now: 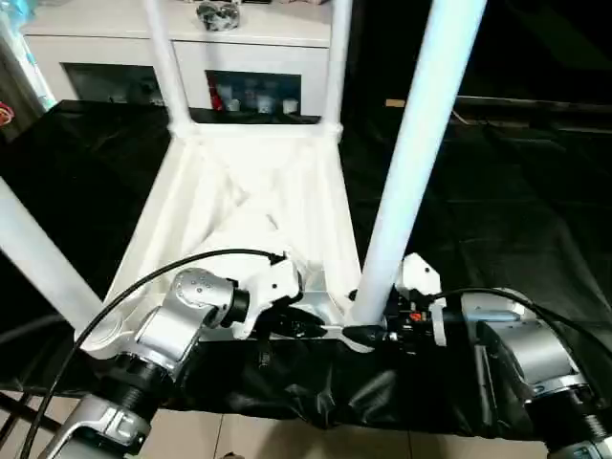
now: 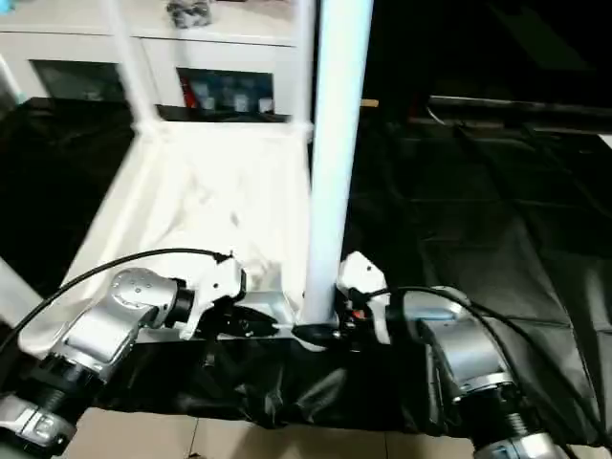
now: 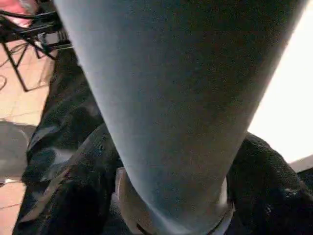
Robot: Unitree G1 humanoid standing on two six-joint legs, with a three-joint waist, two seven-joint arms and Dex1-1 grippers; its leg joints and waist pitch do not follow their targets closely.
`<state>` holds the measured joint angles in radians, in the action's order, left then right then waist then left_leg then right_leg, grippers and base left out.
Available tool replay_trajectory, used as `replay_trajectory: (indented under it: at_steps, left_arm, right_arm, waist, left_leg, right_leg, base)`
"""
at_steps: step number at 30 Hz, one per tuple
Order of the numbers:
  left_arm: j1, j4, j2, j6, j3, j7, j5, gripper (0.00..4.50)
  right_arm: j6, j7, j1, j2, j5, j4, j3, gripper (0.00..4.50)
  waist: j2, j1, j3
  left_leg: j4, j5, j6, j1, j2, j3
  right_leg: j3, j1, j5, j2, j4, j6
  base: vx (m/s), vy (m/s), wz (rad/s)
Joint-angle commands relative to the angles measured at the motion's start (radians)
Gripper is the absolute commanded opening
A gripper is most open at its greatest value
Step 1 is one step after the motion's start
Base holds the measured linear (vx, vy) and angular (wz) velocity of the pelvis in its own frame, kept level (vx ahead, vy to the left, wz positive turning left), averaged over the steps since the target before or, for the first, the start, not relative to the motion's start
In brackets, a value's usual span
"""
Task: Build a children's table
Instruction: Rotate leg to tighten
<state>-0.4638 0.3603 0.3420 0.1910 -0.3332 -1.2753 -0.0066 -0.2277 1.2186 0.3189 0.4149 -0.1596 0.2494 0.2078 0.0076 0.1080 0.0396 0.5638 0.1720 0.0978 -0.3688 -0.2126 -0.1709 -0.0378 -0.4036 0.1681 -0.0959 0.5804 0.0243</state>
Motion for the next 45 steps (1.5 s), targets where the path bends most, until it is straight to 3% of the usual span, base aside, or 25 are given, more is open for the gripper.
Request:
replay_trajectory:
  at_steps: [1,5,8,10,11,14,15,17,18,22,24,30,33,37,45]
  left_arm:
    - [-0.018,0.008,-0.02,-0.013,-0.018,0.0,-0.023,0.0]
    - [-0.021,0.026,-0.023,-0.024,-0.016,-0.003,-0.026,0.0]
    - [-0.026,0.044,-0.035,-0.031,-0.005,0.024,-0.023,0.0]
    - [-0.028,0.049,-0.047,-0.026,0.005,0.06,-0.017,0.0]
    - [-0.025,0.042,-0.073,-0.005,0.028,0.138,-0.006,0.0]
    - [-0.002,0.0,-0.104,0.042,0.047,0.218,0.001,0.0]
    - [0.011,-0.019,-0.117,0.059,0.052,0.247,0.006,0.0]
    - [0.03,-0.044,-0.141,0.083,0.054,0.288,0.012,0.0]
    - [0.048,-0.067,-0.16,0.099,0.052,0.317,0.016,0.0]
    - [0.079,-0.104,-0.209,0.127,0.039,0.378,0.031,0.0]
    - [0.083,-0.111,-0.235,0.136,0.03,0.406,0.031,0.0]
    - [0.074,-0.117,-0.224,0.121,0.009,0.376,0.04,0.0]
    - [0.07,-0.117,-0.194,0.102,0.011,0.336,0.033,0.0]
    - [0.065,-0.109,-0.141,0.088,0.009,0.265,0.024,0.0]
    - [0.038,-0.072,-0.038,0.07,-0.021,0.117,0.035,0.0]
  right_arm:
    - [-0.007,0.075,-0.005,-0.013,-0.023,-0.008,0.069,2.91]
    - [-0.002,0.078,-0.019,-0.01,-0.028,-0.017,0.081,2.51]
    - [-0.003,0.063,-0.031,-0.02,-0.027,-0.027,0.078,2.38]
    - [-0.004,0.02,-0.033,-0.035,-0.014,-0.022,0.07,2.3]
    - [0.005,-0.113,-0.029,-0.089,0.015,0.013,0.033,2.25]
    - [-0.017,-0.266,-0.024,-0.16,0.024,0.042,-0.019,2.12]
    - [-0.03,-0.32,-0.024,-0.187,0.026,0.047,-0.035,2.09]
    - [-0.039,-0.384,-0.027,-0.228,0.021,0.043,-0.054,2.06]
    - [-0.054,-0.45,-0.028,-0.267,0.02,0.04,-0.072,2.04]
    - [-0.082,-0.601,-0.033,-0.358,0.024,0.027,-0.105,2.02]
    - [-0.072,-0.659,-0.039,-0.388,0.057,0.018,-0.098,2.02]
    - [-0.046,-0.589,-0.053,-0.355,0.056,-0.014,-0.068,2.02]
    - [-0.056,-0.534,-0.053,-0.325,0.049,-0.026,-0.053,2.7]
    - [-0.071,-0.425,-0.054,-0.258,0.044,-0.051,-0.013,2.72]
    - [-0.076,-0.202,-0.048,-0.141,0.014,-0.073,0.031,2.72]
  waist:
    - [-0.012,-0.004,-0.047]
    - [-0.006,-0.002,-0.047]
    - [-0.009,-0.003,-0.046]
    - [-0.011,-0.003,-0.042]
    - [-0.009,-0.004,-0.041]
    - [-0.01,-0.018,-0.04]
    - [-0.011,-0.03,-0.036]
    - [-0.011,-0.041,-0.035]
    - [-0.013,-0.047,-0.035]
    - [-0.013,-0.063,-0.032]
    - [-0.007,-0.065,-0.035]
    - [-0.01,-0.065,-0.036]
    - [-0.012,-0.064,-0.037]
    - [-0.017,-0.06,-0.037]
    - [-0.012,-0.046,-0.041]
  left_leg:
    - [-0.067,0.243,-0.055,0.009,-0.011,-0.012]
    - [-0.066,0.231,-0.058,0.009,-0.011,-0.012]
    - [-0.066,0.239,-0.058,0.01,-0.01,-0.013]
    - [-0.068,0.254,-0.055,0.009,-0.01,-0.013]
    - [-0.071,0.276,-0.044,0.009,-0.01,-0.011]
    - [-0.078,0.324,-0.01,0.011,-0.008,-0.005]
    - [-0.081,0.339,-0.003,0.005,-0.006,-0.003]
    - [-0.086,0.343,0.0,-0.005,-0.004,0.004]
    - [-0.083,0.357,-0.005,0.001,-0.002,0.004]
    - [-0.085,0.339,-0.012,-0.004,0.001,0.003]
    - [-0.083,0.341,-0.015,0.0,-0.001,0.002]
    - [-0.083,0.329,-0.028,-0.001,-0.003,-0.001]
    - [-0.081,0.329,-0.034,0.0,-0.003,-0.003]
    - [-0.08,0.305,-0.043,0.001,-0.005,-0.005]
    - [-0.078,0.275,-0.043,0.005,-0.009,-0.007]
  right_leg:
    - [0.022,0.04,0.238,-0.028,-0.057,-0.211]
    - [0.021,0.04,0.209,-0.027,-0.054,-0.222]
    - [0.021,0.04,0.214,-0.026,-0.056,-0.222]
    - [0.021,0.039,0.248,-0.027,-0.06,-0.213]
    - [0.022,0.038,0.293,-0.029,-0.063,-0.201]
    - [0.02,0.034,0.406,-0.032,-0.074,-0.161]
    - [0.018,0.034,0.429,-0.03,-0.077,-0.153]
    - [0.013,0.041,0.484,-0.032,-0.08,-0.118]
    - [0.014,0.033,0.508,-0.031,-0.087,-0.106]
    - [0.016,0.029,0.509,-0.028,-0.092,-0.098]
    - [0.018,0.026,0.477,-0.026,-0.091,-0.107]
    - [0.019,0.029,0.38,-0.021,-0.083,-0.133]
    - [0.021,0.03,0.383,-0.023,-0.084,-0.136]
    - [0.021,0.031,0.357,-0.023,-0.081,-0.143]
    - [0.023,0.036,0.266,-0.022,-0.067,-0.181]
  base:
    - [0.0,0.0,0.0]
    - [0.0,0.0,0.0]
    - [0.0,0.0,0.0]
    - [0.0,0.0,0.0]
    - [0.0,0.0,0.0]
    - [0.0,0.0,0.0]
    - [0.0,0.0,0.0]
    - [0.0,0.0,0.0]
    - [0.0,0.0,0.0]
    - [0.0,0.0,0.0]
    - [0.0,0.0,0.0]
    - [0.0,0.0,0.0]
    - [0.0,0.0,0.0]
    - [0.0,0.0,0.0]
    - [0.0,0.0,0.0]
